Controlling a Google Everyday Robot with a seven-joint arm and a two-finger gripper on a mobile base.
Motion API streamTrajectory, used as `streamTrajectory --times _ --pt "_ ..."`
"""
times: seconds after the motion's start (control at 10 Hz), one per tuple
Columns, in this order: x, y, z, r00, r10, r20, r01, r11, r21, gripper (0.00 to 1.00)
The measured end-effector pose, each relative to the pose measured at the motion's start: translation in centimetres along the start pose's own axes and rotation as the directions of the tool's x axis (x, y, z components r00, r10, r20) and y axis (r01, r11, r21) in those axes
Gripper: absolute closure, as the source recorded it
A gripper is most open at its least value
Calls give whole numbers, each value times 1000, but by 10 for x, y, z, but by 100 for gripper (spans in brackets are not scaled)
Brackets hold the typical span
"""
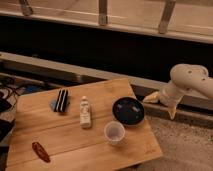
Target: Pick up the ceramic bowl
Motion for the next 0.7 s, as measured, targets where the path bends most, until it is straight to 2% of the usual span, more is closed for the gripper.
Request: streamTrajectory --times 0.1,0.3,0.5,0.7 --pt "11 0 -12 999 -17 41 18 999 -27 10" --pt "41 15 -29 992 -68 102 74 996 -51 10" --pt "61 28 -26 985 -117 129 122 992 -32 10" --pt "81 41 -2 974 -171 151 170 985 19 10"
